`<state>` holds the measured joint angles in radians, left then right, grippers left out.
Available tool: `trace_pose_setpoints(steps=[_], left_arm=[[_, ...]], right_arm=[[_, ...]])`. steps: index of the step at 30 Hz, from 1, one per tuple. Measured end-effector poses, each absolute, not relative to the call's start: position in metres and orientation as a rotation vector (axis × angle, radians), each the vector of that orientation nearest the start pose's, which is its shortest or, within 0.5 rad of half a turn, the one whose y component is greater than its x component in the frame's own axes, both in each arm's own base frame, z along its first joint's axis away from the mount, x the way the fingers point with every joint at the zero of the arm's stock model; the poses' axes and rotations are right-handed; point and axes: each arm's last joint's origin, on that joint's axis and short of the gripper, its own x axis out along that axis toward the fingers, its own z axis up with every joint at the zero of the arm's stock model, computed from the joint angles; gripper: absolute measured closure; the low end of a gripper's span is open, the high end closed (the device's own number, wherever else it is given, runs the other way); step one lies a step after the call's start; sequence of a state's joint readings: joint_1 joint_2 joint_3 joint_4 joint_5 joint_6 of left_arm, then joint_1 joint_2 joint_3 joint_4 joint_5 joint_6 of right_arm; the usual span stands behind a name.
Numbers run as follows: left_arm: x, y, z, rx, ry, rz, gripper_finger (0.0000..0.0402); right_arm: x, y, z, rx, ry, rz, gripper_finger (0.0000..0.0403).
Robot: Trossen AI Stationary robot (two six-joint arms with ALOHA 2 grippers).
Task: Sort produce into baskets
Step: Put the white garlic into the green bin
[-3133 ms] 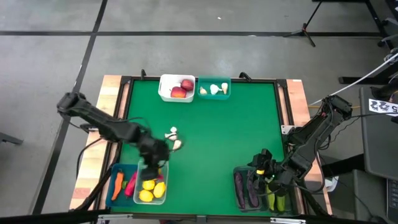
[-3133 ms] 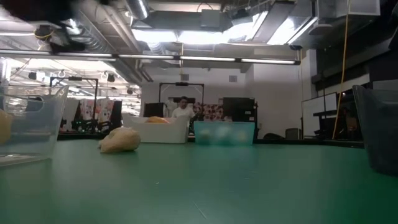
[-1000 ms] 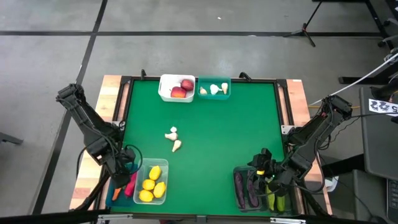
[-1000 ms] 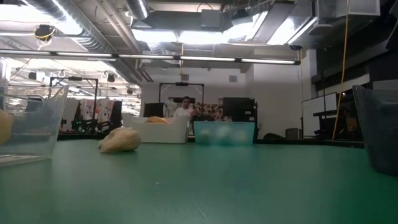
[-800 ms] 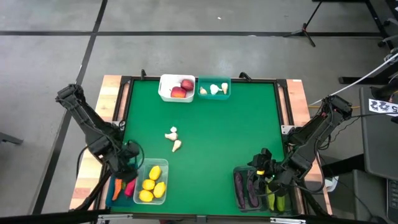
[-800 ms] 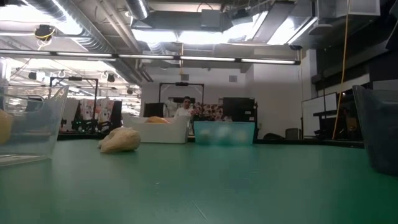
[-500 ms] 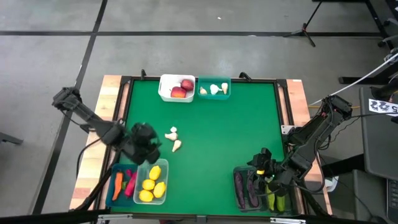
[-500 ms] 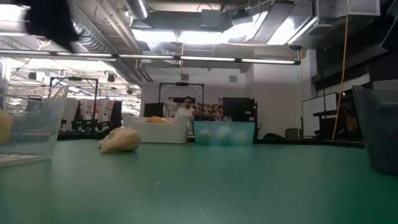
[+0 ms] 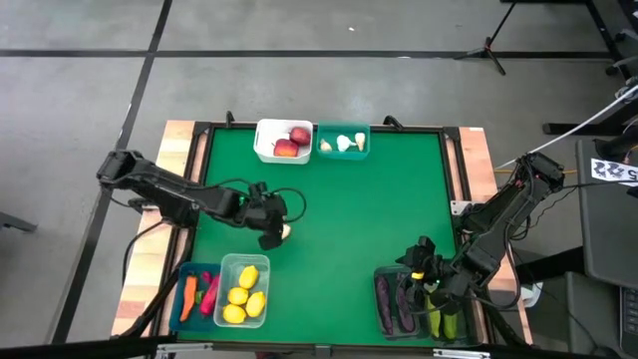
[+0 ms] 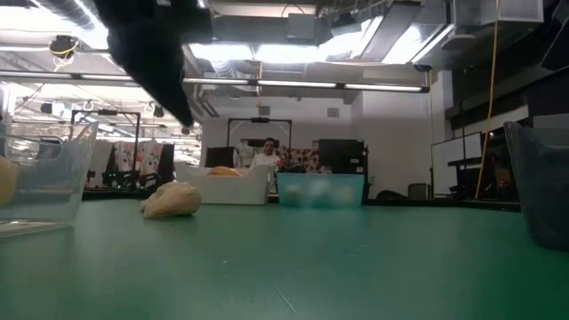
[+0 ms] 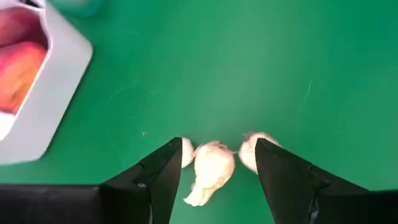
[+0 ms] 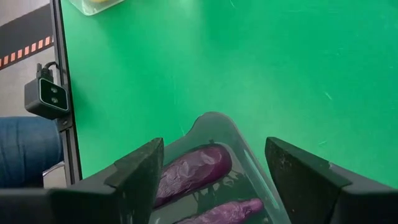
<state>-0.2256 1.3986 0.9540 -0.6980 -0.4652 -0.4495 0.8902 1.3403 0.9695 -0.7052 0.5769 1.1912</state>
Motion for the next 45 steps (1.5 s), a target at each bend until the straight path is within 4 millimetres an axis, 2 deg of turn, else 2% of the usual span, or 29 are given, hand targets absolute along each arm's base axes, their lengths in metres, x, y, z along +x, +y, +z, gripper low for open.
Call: trace_pose_setpoints(steps=[4, 9, 14, 24, 27, 35, 38, 42, 45], left_arm=[[0.253, -0.037, 0.205, 0.038, 1.048, 0.431, 0.0203], [0.237, -0.025, 0.176, -0.046, 1.038, 0.335, 0.0203], [0.230, -0.020, 0.157, -0.015, 0.958, 0.218, 0.0203], [0.211, -0.007, 0.123, -0.082, 0.926, 0.186, 0.0204], [0.210, -0.007, 0.122, -0.103, 0.932, 0.159, 0.0213], [0.212, -0.007, 0.123, -0.140, 0.905, 0.164, 0.0274], [0.214, -0.007, 0.126, -0.188, 0.894, 0.187, 0.0285], [0.228, -0.008, 0.141, -0.236, 0.830, 0.197, 0.0281], [0.242, -0.008, 0.161, -0.257, 0.768, 0.195, 0.0275]], right_arm=[[0.172, 0.187, 0.247, 0.384, 0.812, -0.208, 0.0123], [0.171, 0.187, 0.246, 0.376, 0.814, -0.209, 0.0123], [0.171, 0.186, 0.246, 0.368, 0.811, -0.212, 0.0123], [0.172, 0.187, 0.247, 0.383, 0.804, -0.212, 0.0123], [0.172, 0.187, 0.247, 0.383, 0.805, -0.212, 0.0123], [0.172, 0.187, 0.247, 0.383, 0.805, -0.213, 0.0123], [0.172, 0.187, 0.247, 0.385, 0.805, -0.213, 0.0123], [0.172, 0.187, 0.247, 0.384, 0.805, -0.213, 0.0123], [0.172, 0.187, 0.247, 0.385, 0.804, -0.214, 0.0123]])
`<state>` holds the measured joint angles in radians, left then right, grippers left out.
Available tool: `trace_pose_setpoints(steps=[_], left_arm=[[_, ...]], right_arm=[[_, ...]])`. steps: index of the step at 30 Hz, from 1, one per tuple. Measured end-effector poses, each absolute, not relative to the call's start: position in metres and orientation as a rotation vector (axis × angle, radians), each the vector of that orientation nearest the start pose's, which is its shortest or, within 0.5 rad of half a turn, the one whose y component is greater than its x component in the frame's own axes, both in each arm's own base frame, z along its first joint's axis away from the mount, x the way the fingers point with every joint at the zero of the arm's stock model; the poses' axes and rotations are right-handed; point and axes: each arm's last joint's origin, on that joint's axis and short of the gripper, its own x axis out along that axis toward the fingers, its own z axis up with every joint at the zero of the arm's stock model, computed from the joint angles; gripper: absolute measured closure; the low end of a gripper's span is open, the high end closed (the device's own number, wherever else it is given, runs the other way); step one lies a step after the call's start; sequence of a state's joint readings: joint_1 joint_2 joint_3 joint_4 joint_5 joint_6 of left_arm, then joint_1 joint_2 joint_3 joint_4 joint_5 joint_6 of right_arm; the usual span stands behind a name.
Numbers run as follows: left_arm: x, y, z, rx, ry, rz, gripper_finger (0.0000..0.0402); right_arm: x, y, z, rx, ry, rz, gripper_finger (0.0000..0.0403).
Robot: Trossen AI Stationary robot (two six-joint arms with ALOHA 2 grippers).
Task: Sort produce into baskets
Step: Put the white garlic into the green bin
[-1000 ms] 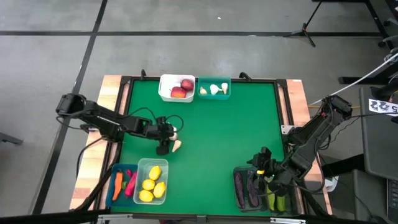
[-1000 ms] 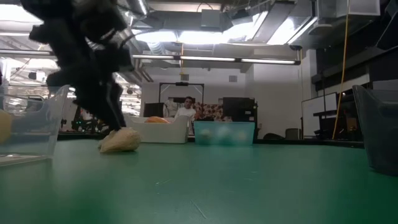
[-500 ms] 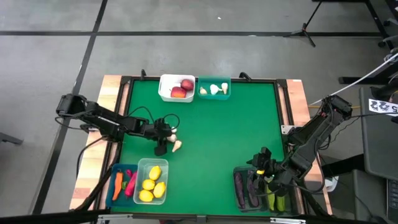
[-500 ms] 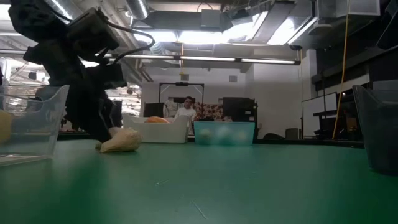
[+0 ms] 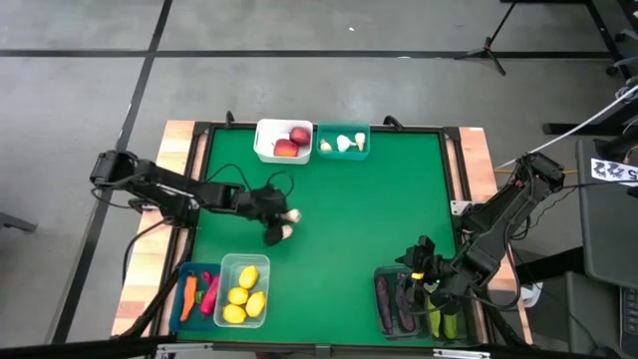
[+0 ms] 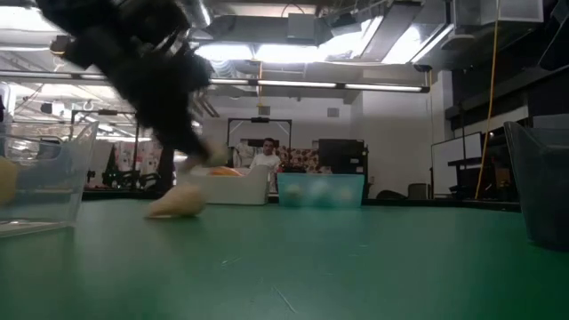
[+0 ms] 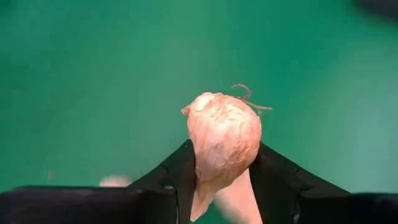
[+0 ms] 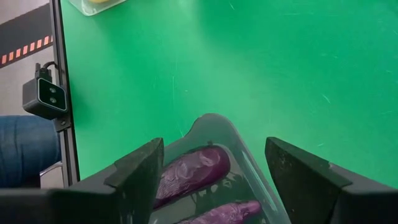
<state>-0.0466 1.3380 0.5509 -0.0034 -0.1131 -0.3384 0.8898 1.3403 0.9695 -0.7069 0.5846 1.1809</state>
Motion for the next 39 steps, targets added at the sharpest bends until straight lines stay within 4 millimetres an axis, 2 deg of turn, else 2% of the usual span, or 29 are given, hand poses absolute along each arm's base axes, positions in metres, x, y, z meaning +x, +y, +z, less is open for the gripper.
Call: trace_pose_setpoints(steps=[6, 9, 12, 16, 23, 27, 33, 39], left_arm=[[0.275, 0.011, 0.217, -0.169, 0.534, 0.260, 0.0273], [0.287, 0.033, 0.239, -0.122, 0.425, 0.315, 0.0273], [0.299, 0.062, 0.247, -0.118, 0.385, 0.386, 0.0273], [0.323, 0.102, 0.241, -0.154, 0.347, 0.392, 0.0273], [0.371, 0.167, 0.214, -0.193, 0.375, 0.486, 0.0272], [0.389, 0.198, 0.201, -0.211, 0.380, 0.535, 0.0272], [0.393, 0.229, 0.192, -0.266, 0.507, 0.595, 0.0268], [0.390, 0.237, 0.197, -0.243, 0.532, 0.570, 0.0199]], right_arm=[[0.172, 0.186, 0.247, 0.377, 0.788, -0.222, 0.0123], [0.172, 0.186, 0.247, 0.371, 0.775, -0.230, 0.0123], [0.172, 0.186, 0.247, 0.370, 0.774, -0.229, 0.0123], [0.172, 0.186, 0.247, 0.369, 0.774, -0.230, 0.0123], [0.173, 0.186, 0.247, 0.370, 0.772, -0.230, 0.0123], [0.172, 0.186, 0.247, 0.370, 0.773, -0.230, 0.0123], [0.172, 0.186, 0.247, 0.370, 0.775, -0.229, 0.0123], [0.172, 0.186, 0.247, 0.364, 0.778, -0.227, 0.0123]])
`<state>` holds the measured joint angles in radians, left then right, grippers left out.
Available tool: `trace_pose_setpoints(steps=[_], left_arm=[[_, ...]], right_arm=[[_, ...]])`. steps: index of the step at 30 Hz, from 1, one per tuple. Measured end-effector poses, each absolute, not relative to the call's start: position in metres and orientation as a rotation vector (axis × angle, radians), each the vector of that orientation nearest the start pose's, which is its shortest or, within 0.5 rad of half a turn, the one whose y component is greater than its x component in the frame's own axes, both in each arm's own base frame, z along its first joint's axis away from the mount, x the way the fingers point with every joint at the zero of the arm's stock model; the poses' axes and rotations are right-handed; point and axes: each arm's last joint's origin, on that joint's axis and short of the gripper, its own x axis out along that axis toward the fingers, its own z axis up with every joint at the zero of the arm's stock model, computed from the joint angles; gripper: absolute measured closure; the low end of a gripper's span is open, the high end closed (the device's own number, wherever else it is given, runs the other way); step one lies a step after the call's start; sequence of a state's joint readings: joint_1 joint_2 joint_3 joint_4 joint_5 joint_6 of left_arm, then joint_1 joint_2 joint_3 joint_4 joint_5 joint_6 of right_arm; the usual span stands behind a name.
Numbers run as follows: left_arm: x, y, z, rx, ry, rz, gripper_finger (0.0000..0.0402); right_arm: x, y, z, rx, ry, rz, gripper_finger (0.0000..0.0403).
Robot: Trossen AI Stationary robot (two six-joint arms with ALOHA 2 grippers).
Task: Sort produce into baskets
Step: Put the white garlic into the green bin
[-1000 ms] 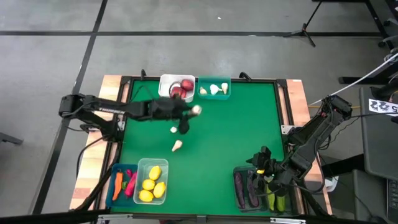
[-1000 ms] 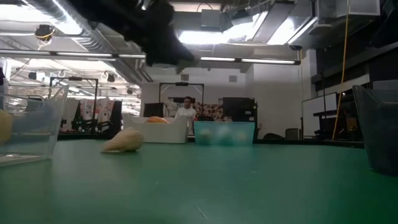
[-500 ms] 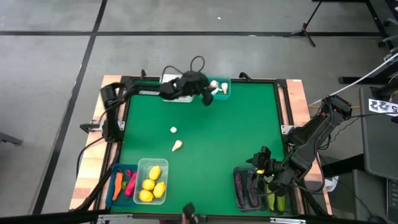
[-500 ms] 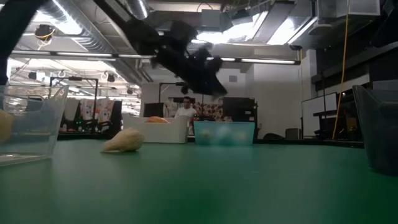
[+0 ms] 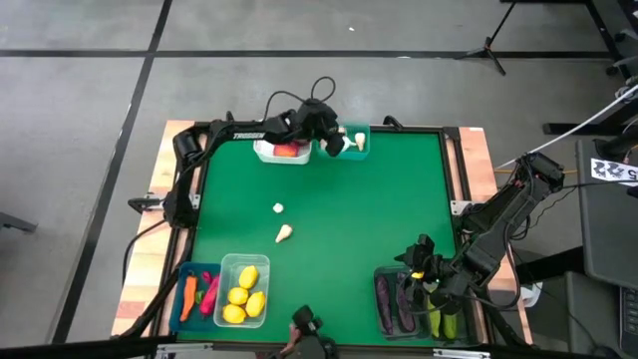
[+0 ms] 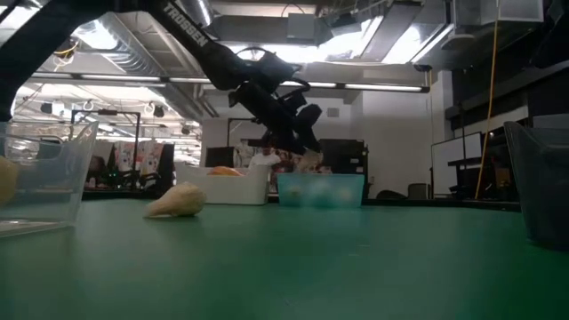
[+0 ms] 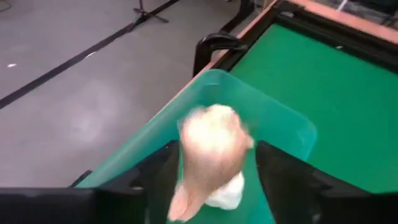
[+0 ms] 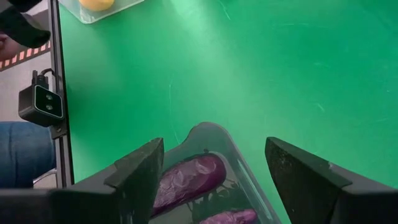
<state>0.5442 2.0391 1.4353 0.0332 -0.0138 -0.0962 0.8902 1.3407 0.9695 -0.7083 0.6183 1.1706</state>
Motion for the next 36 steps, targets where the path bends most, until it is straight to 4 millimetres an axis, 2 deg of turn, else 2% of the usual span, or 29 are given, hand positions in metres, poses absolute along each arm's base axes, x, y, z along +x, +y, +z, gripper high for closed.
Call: trace_pose_setpoints(steps=[6, 9, 13, 17, 20, 22, 27, 33, 36], left_arm=[[0.389, 0.231, 0.193, -0.253, 0.592, 0.549, 0.0116], [0.384, 0.216, 0.195, -0.267, 0.733, 0.475, 0.0098], [0.379, 0.165, 0.210, -0.192, 0.941, 0.306, 0.0100], [0.380, 0.108, 0.216, -0.156, 1.087, 0.193, 0.0110], [0.376, 0.073, 0.217, -0.024, 1.202, 0.174, 0.0119], [0.370, 0.057, 0.216, 0.067, 1.278, 0.184, 0.0126], [0.341, 0.054, 0.220, 0.054, 1.302, 0.227, 0.0140], [0.296, 0.057, 0.225, -0.099, 1.229, 0.339, 0.0142], [0.279, 0.050, 0.212, -0.143, 1.194, 0.343, 0.0140]], right_arm=[[0.173, 0.187, 0.247, 0.374, 0.774, -0.224, 0.0123], [0.173, 0.187, 0.247, 0.375, 0.773, -0.224, 0.0123], [0.173, 0.187, 0.248, 0.375, 0.773, -0.224, 0.0123], [0.172, 0.186, 0.247, 0.367, 0.777, -0.226, 0.0123], [0.172, 0.186, 0.247, 0.367, 0.777, -0.226, 0.0123], [0.172, 0.186, 0.247, 0.366, 0.778, -0.226, 0.0123], [0.172, 0.186, 0.247, 0.365, 0.778, -0.227, 0.0123], [0.172, 0.186, 0.247, 0.353, 0.781, -0.226, 0.0123], [0.172, 0.186, 0.247, 0.352, 0.781, -0.226, 0.0123]])
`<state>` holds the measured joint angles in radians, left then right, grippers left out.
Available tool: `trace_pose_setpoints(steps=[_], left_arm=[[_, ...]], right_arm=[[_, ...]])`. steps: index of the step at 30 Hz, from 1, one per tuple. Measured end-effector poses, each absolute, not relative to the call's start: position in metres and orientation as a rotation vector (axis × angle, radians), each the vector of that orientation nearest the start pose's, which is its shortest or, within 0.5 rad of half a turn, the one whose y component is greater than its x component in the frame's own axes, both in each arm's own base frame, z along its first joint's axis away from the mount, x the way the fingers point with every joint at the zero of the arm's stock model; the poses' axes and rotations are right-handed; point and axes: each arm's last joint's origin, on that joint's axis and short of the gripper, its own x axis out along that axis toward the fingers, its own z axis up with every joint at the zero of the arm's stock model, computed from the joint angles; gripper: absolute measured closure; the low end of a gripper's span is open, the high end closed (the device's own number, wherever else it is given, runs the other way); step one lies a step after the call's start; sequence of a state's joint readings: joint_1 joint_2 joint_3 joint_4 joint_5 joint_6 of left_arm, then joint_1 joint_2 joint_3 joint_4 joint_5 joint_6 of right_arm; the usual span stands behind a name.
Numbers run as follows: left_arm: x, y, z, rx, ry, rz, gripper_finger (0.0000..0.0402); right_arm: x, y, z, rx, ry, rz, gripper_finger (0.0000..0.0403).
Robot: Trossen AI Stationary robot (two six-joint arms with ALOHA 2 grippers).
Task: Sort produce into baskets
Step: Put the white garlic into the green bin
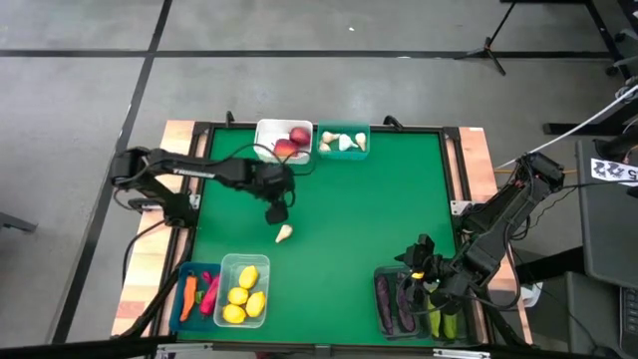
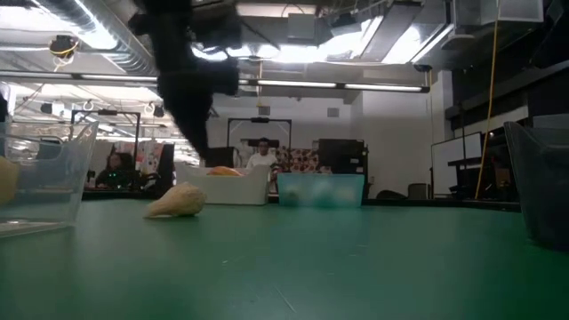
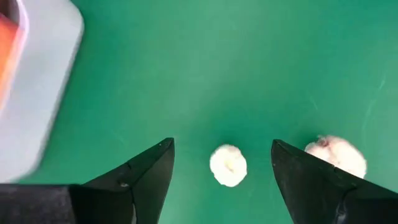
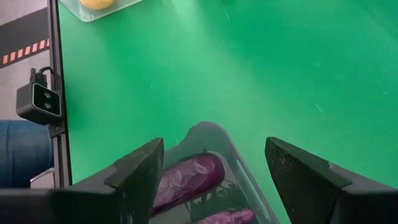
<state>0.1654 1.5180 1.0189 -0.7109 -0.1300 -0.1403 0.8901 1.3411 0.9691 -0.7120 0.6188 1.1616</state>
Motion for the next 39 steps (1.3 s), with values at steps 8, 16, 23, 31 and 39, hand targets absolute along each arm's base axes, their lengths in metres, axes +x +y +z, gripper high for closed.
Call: trace_pose_setpoints(steps=[8, 16, 23, 31, 39], left_arm=[[0.256, 0.035, 0.167, -0.207, 0.998, 0.350, 0.0139], [0.233, 0.026, 0.128, -0.218, 0.931, 0.397, 0.0139], [0.214, 0.022, 0.106, -0.239, 0.848, 0.449, 0.0149], [0.213, 0.019, 0.105, -0.235, 0.797, 0.464, 0.0218], [0.237, 0.022, 0.127, -0.301, 0.691, 0.459, 0.0259]], right_arm=[[0.172, 0.186, 0.247, 0.360, 0.777, -0.228, 0.0123], [0.172, 0.186, 0.247, 0.364, 0.776, -0.229, 0.0123], [0.172, 0.186, 0.247, 0.365, 0.776, -0.230, 0.0123], [0.172, 0.186, 0.247, 0.366, 0.775, -0.230, 0.0123], [0.172, 0.186, 0.247, 0.365, 0.776, -0.231, 0.0123]])
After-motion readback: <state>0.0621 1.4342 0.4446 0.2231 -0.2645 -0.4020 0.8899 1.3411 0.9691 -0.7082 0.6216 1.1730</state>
